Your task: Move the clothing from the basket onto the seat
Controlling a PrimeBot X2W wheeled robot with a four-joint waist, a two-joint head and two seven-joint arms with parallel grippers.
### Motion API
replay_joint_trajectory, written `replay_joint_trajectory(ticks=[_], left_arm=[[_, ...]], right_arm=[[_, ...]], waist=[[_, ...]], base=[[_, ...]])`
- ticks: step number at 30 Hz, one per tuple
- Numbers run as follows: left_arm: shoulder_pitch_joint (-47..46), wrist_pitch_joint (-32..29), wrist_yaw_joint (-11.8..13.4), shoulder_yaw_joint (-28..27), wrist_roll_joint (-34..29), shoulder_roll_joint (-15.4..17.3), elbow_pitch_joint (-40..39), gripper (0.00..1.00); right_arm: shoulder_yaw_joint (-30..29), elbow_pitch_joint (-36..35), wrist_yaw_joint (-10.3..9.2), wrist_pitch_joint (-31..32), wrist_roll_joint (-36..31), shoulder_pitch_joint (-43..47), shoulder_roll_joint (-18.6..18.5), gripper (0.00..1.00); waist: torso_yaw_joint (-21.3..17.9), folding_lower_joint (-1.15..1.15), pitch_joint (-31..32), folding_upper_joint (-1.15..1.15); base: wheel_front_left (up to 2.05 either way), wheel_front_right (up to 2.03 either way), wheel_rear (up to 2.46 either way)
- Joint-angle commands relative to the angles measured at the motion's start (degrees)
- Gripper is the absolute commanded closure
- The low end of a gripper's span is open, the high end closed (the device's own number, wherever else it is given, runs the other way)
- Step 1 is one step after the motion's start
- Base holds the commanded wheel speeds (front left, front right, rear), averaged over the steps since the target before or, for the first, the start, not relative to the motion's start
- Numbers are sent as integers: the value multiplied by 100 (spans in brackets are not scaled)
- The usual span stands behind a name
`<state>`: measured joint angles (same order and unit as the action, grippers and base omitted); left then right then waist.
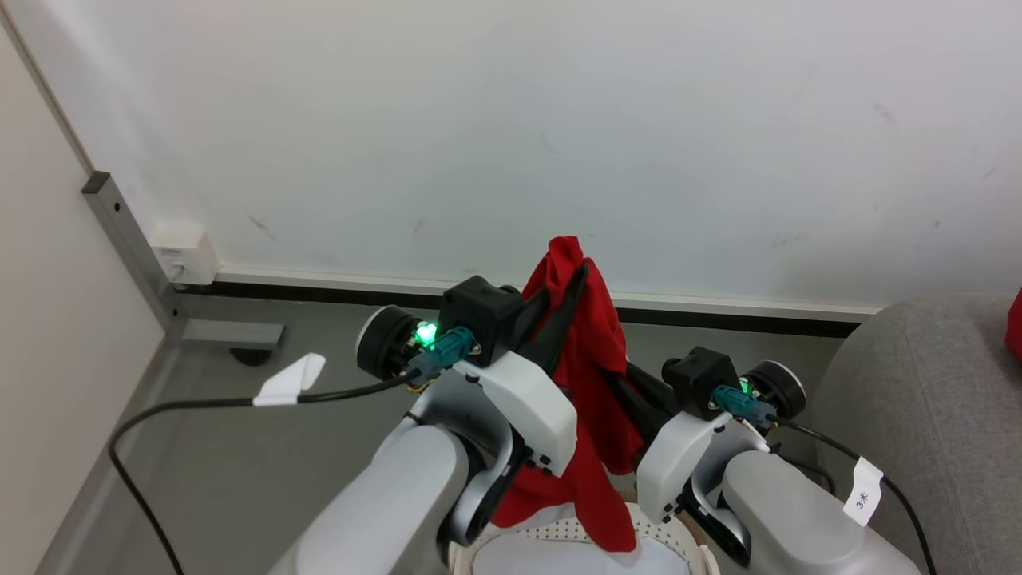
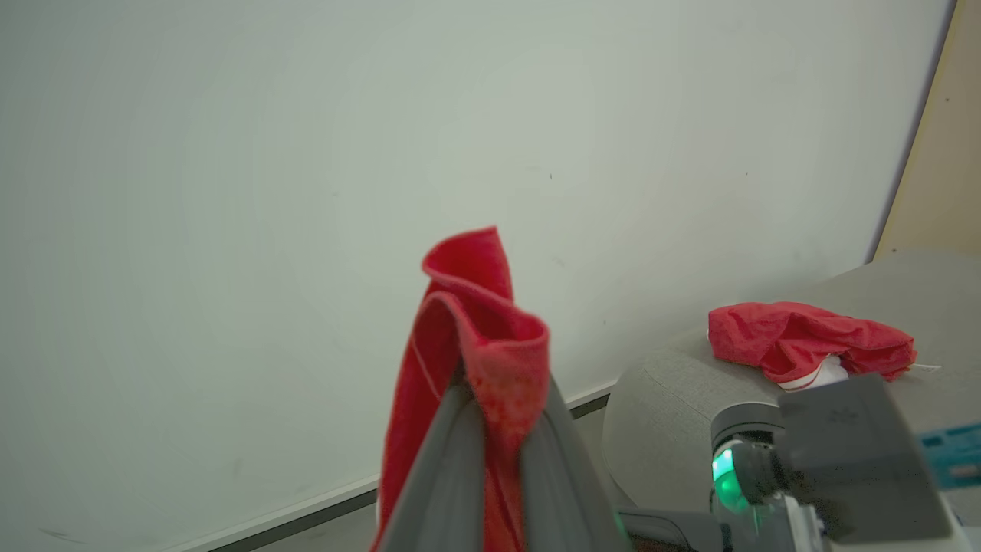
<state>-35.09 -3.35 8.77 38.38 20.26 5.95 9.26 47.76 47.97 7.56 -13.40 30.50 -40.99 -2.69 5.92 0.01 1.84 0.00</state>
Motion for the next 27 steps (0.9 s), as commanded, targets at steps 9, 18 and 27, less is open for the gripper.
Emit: replay_joint_trajectory(ticks=[9,18,27], left_arm=[[79,76,101,-39,11,164,171,0],[187,164,10,9,104,228,430,0],[348,275,-41,87,154,298,717,0]], right_arm=[[79,246,-15,-146,385,-279,-19,100],[-451,322,-15,-176,339,-455,-17,100],[-1170,207,-15,-179,17,-449,-19,100]], waist=[[-172,-1,-9,0],[-298,-1,-9,0],[-402,-1,-1,0]], base=[[0,0,0],[0,0,0],[0,0,0]])
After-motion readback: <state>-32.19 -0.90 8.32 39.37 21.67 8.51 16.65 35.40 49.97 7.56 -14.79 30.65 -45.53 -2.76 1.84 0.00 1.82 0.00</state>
